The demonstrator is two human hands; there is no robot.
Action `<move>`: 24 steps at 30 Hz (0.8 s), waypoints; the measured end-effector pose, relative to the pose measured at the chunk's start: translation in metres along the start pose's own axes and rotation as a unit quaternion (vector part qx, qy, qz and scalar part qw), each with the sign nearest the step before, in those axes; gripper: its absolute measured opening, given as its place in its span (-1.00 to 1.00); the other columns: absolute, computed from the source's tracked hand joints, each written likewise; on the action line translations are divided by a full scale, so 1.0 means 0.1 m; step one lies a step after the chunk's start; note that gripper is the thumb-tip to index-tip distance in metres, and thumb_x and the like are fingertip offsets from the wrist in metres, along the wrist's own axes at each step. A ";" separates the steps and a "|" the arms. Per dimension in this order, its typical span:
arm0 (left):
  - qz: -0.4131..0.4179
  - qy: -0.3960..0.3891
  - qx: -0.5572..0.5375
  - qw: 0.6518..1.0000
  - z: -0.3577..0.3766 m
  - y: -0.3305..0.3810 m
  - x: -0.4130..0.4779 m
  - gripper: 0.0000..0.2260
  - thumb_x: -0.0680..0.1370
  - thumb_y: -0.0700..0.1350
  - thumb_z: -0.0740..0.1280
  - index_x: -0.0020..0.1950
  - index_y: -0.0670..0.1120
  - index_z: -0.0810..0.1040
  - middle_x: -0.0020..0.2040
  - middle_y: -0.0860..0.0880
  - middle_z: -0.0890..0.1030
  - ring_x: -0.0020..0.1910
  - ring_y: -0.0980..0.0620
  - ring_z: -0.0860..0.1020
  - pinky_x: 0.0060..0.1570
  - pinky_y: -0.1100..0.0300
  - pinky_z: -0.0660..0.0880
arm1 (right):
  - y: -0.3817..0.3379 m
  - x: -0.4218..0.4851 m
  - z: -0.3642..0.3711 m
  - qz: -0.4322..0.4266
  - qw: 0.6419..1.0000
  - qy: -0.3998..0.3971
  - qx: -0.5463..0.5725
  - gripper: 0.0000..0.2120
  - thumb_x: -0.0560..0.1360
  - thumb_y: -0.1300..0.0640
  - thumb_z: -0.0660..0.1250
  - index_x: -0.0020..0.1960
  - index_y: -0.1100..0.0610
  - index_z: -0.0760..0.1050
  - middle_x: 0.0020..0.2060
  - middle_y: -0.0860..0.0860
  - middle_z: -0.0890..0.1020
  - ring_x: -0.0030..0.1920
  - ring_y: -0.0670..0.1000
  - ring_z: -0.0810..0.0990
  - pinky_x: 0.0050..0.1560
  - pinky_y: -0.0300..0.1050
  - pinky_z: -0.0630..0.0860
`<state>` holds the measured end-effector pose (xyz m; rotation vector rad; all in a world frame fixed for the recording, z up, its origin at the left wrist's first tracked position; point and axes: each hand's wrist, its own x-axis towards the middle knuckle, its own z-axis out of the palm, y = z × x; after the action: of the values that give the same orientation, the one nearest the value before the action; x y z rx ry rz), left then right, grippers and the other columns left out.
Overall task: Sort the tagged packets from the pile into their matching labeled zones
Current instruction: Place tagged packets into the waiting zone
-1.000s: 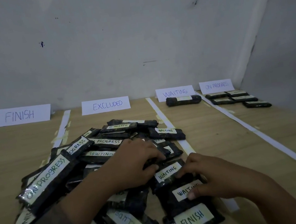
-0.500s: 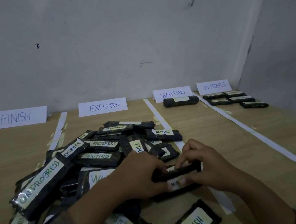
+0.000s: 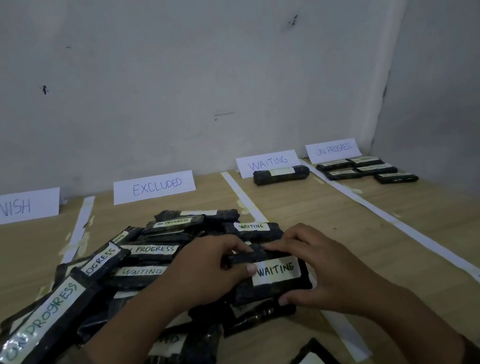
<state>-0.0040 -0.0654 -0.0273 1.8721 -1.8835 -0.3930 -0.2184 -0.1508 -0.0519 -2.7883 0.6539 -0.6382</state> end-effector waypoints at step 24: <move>0.012 -0.019 0.208 0.978 0.33 0.44 1.62 -0.40 0.53 0.23 0.19 0.49 0.00 0.17 0.48 -0.01 0.24 0.44 -0.03 0.24 0.37 -0.02 0.25 | 1.88 0.76 -0.81 0.232 0.968 -0.021 -0.089 -0.27 0.24 -0.05 0.57 0.34 -0.12 0.36 0.18 -0.07 0.42 0.18 -0.01 0.44 0.15 -0.01 0.44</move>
<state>-0.0543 -0.2282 -0.0144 2.1084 -2.1389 -0.0216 -0.2646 -0.3598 -0.0081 -2.6394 1.3559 -0.4402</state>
